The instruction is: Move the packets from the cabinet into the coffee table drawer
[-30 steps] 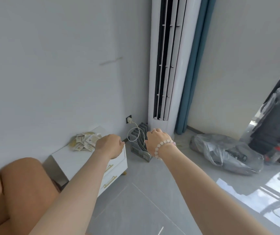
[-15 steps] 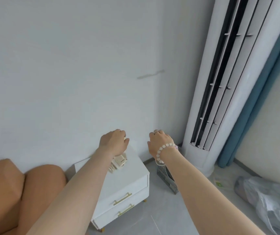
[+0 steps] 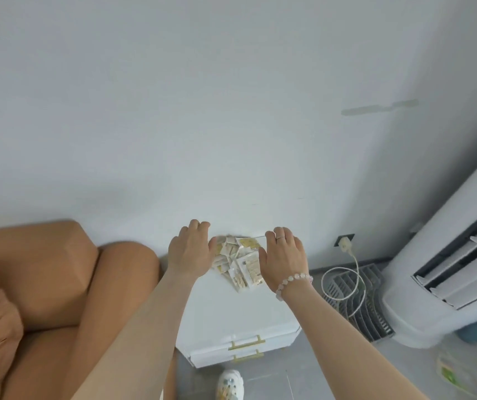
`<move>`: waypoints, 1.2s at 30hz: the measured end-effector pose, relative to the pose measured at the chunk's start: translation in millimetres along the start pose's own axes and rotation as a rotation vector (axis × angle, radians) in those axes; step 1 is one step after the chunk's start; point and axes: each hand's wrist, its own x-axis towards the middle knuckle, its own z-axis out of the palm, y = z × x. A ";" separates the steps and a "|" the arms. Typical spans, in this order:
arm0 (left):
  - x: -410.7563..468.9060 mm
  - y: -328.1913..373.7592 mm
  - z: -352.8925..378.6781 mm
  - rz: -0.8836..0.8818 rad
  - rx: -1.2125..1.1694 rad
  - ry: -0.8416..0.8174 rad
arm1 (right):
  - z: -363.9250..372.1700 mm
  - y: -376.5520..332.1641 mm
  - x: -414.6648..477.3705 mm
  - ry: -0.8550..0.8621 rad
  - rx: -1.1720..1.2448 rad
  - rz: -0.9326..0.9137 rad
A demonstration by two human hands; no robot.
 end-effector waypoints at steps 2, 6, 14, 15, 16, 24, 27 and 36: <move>23.3 -12.0 21.6 0.018 -0.014 -0.018 | 15.8 1.8 26.3 -0.029 -0.008 0.005; 75.9 -41.5 51.1 -0.006 -0.056 -0.030 | 41.0 6.7 86.0 -0.082 0.004 0.058; 160.6 -70.2 126.2 0.035 0.016 -0.213 | 125.4 40.6 127.2 -0.312 -0.017 0.272; 165.1 -67.6 139.2 0.041 0.011 -0.237 | 136.9 47.2 127.0 -0.346 -0.011 0.294; 168.9 -64.6 152.3 0.054 0.016 -0.255 | 148.8 53.6 125.0 -0.387 0.001 0.317; 174.4 -39.4 258.7 0.028 -0.038 -0.478 | 233.0 103.1 137.7 -0.645 0.071 0.443; 176.9 -39.7 291.1 -0.112 -0.111 -0.482 | 268.5 104.1 154.0 -0.764 0.114 0.537; 211.8 -49.1 354.6 -0.511 -0.249 -0.438 | 348.3 76.1 204.2 -0.827 0.294 0.786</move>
